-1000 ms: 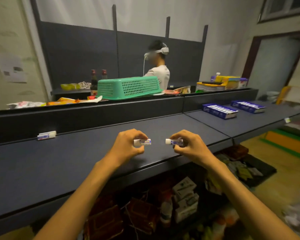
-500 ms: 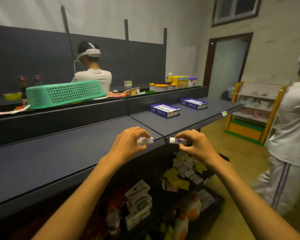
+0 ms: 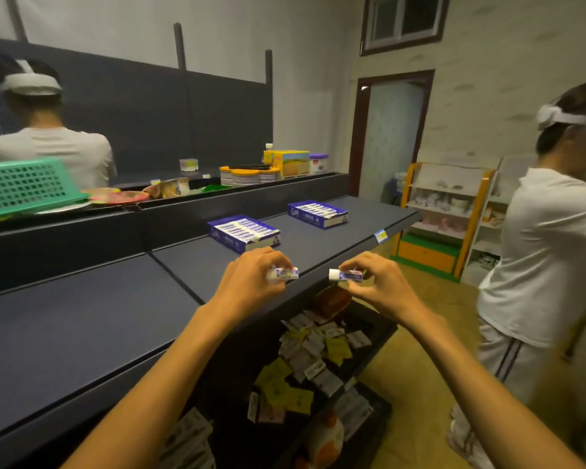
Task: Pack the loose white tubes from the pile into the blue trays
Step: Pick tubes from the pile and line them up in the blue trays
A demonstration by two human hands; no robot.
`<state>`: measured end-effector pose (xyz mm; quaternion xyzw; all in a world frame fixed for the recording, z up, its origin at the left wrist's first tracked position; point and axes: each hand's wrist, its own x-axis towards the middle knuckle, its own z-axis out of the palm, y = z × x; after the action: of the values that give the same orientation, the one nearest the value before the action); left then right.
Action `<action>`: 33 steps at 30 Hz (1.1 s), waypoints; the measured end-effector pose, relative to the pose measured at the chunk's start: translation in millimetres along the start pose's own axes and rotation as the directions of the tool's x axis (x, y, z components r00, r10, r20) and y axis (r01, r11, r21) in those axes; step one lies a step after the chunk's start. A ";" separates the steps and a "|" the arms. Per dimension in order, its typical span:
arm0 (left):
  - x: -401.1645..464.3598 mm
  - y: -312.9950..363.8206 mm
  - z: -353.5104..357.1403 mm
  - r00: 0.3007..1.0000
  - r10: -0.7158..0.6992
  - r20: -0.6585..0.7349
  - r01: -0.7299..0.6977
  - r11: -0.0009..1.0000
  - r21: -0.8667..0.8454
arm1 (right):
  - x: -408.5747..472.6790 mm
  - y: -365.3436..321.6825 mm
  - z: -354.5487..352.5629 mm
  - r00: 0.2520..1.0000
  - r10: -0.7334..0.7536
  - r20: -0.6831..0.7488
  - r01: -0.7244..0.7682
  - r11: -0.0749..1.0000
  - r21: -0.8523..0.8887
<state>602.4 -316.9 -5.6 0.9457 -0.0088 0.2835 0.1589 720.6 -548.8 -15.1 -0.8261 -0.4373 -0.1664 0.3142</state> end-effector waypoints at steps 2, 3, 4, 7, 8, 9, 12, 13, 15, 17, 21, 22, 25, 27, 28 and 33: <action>30.4 -1.4 17.1 1.000 0.023 -0.006 -0.023 1.000 -0.008 | 19.4 26.0 -5.5 1.000 0.018 -0.020 -0.018 1.000 -0.009; 44.5 -2.1 24.9 0.999 0.032 -0.012 -0.032 0.999 -0.017 | 28.6 37.9 -7.3 0.999 0.028 -0.030 -0.028 1.000 -0.008; 58.1 -3.0 32.6 0.999 0.034 -0.019 -0.034 0.999 -0.028 | 37.3 49.3 -9.0 0.999 0.032 -0.031 -0.032 0.999 -0.009; 96.4 -4.2 54.4 0.999 0.037 -0.008 -0.037 0.999 -0.037 | 61.5 83.7 -14.3 0.999 0.039 -0.025 -0.039 0.999 -0.012; 108.8 -4.4 61.4 0.999 0.039 -0.003 -0.039 0.999 -0.033 | 69.2 95.0 -16.4 0.999 0.042 -0.028 -0.042 0.999 -0.006; 121.1 -4.5 68.4 0.999 0.037 -0.003 -0.037 0.999 -0.029 | 76.7 106.5 -18.3 0.998 0.045 -0.033 -0.045 0.999 -0.001; 157.8 -4.2 92.8 1.000 0.031 -0.001 -0.031 0.999 -0.027 | 99.7 146.2 -20.8 0.997 0.057 -0.050 -0.056 0.998 0.022; 168.7 -3.5 101.2 1.000 0.029 0.004 -0.029 0.999 -0.024 | 106.5 160.0 -19.4 0.997 0.058 -0.048 -0.057 0.998 0.028; 190.3 -3.6 118.8 1.000 0.018 0.004 -0.018 1.000 -0.017 | 120.4 189.7 -16.0 0.998 0.051 -0.033 -0.050 0.998 0.036; 211.5 -3.9 136.1 1.000 -0.019 -0.008 0.019 1.000 -0.004 | 136.3 220.9 -15.0 0.999 0.034 -0.017 -0.033 0.998 0.049; 252.2 -0.8 167.7 0.994 -0.096 -0.060 0.098 0.994 0.037 | 173.1 278.1 -18.6 1.000 -0.014 0.004 0.013 0.997 0.078; 262.2 0.8 173.0 0.991 -0.119 -0.061 0.122 0.991 0.049 | 182.8 290.3 -19.4 1.000 -0.024 0.016 0.022 0.996 0.091; 287.6 2.7 188.1 0.976 -0.197 -0.091 0.203 0.977 0.059 | 208.6 323.0 -17.7 0.995 -0.069 0.070 0.060 0.991 0.118; 298.7 1.7 195.6 0.966 -0.230 -0.120 0.239 0.969 0.059 | 225.4 340.8 -12.8 0.991 -0.102 0.089 0.088 0.985 0.145; 302.4 0.8 198.1 0.961 -0.248 -0.120 0.256 0.965 0.063 | 233.3 348.0 -9.2 0.988 -0.118 0.102 0.100 0.981 0.164; 316.6 -17.4 200.4 0.928 -0.331 -0.171 0.344 0.937 0.055 | 282.0 366.9 13.9 0.965 -0.208 0.158 0.168 0.958 0.230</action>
<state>976.8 -338.3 1.8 0.9132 0.1786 0.3266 0.1658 1182.6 -519.5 -7.5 -0.7534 -0.5562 -0.0717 0.3433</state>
